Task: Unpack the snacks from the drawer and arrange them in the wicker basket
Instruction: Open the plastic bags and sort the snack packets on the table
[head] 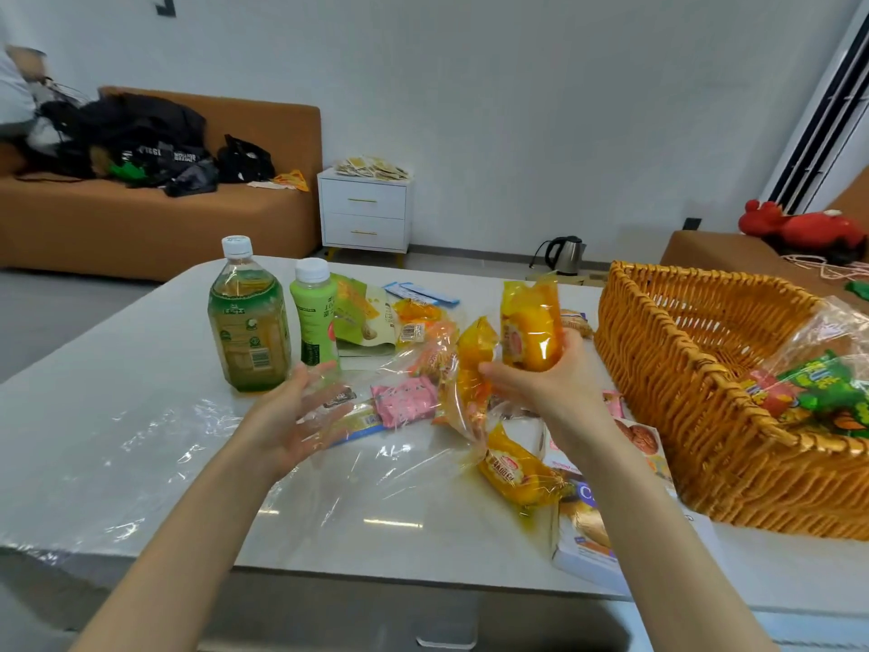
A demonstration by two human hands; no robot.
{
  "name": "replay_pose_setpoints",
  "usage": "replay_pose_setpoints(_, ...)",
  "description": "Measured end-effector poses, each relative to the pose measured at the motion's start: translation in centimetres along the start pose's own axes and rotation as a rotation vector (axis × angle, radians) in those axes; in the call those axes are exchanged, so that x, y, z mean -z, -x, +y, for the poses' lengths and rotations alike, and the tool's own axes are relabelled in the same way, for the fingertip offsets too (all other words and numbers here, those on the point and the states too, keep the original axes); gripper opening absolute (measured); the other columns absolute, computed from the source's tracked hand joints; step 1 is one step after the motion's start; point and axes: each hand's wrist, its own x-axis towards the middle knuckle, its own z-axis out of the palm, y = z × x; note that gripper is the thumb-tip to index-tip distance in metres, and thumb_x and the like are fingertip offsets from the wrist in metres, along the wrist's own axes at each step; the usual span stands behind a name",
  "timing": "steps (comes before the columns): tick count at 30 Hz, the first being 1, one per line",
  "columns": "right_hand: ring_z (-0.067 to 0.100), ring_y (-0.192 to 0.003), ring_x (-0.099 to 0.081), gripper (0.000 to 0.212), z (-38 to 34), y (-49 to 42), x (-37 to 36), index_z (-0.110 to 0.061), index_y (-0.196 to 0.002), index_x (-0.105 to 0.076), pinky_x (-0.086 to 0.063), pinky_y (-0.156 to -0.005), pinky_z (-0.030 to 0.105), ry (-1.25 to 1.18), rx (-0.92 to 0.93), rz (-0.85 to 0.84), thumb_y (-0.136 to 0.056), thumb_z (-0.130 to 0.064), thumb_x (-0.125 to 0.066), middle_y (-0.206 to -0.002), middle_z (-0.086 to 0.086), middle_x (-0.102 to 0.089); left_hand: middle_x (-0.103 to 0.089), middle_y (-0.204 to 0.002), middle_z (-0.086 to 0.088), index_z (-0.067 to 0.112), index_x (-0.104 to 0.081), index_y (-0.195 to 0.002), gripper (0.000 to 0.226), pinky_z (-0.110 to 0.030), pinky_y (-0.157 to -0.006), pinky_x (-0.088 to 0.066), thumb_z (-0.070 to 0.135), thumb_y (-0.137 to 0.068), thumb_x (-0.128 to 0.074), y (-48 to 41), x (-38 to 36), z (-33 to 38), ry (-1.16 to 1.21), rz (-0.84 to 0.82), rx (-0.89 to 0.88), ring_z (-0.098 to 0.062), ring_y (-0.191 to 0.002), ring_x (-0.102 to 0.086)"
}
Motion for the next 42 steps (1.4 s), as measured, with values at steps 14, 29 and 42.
replay_pose_setpoints(14,0.025,-0.088,-0.066,0.054,2.8,-1.7,-0.2,-0.005,-0.124,-0.048,-0.057,-0.060,0.032,-0.360,-0.274,0.060,-0.076,0.006,-0.072,-0.111,0.016,-0.062,-0.066,-0.113,-0.002,0.024,-0.065,-0.120,0.038,-0.035,-0.065,-0.061,0.042,-0.101,-0.037,0.1,0.6,0.3,-0.070,0.022,-0.063,-0.023,-0.096,-0.066)
replay_pose_setpoints(29,0.026,-0.101,-0.069,0.059,1.6,0.0,-2.2,-0.013,-0.128,-0.049,-0.059,-0.079,0.045,-0.273,-0.138,-0.388,-0.076,-0.010,-0.075,-0.115,0.010,-0.069,-0.067,-0.108,0.003,0.027,-0.062,-0.119,0.039,-0.038,-0.075,-0.054,0.043,-0.102,-0.031,-0.5,1.2,-0.2,0.036,0.007,-0.023,-0.023,-0.098,-0.062)
replay_pose_setpoints(42,0.011,-0.076,-0.062,0.056,2.5,-1.2,3.1,-0.025,-0.132,-0.052,-0.046,-0.050,0.020,0.607,-0.049,-0.446,-0.081,-0.032,-0.075,-0.104,-0.006,-0.063,-0.064,-0.115,-0.002,0.023,-0.063,-0.116,0.040,-0.036,-0.075,-0.054,0.042,-0.103,-0.030,-1.2,3.1,0.5,0.052,0.147,-0.067,-0.024,-0.101,-0.061)
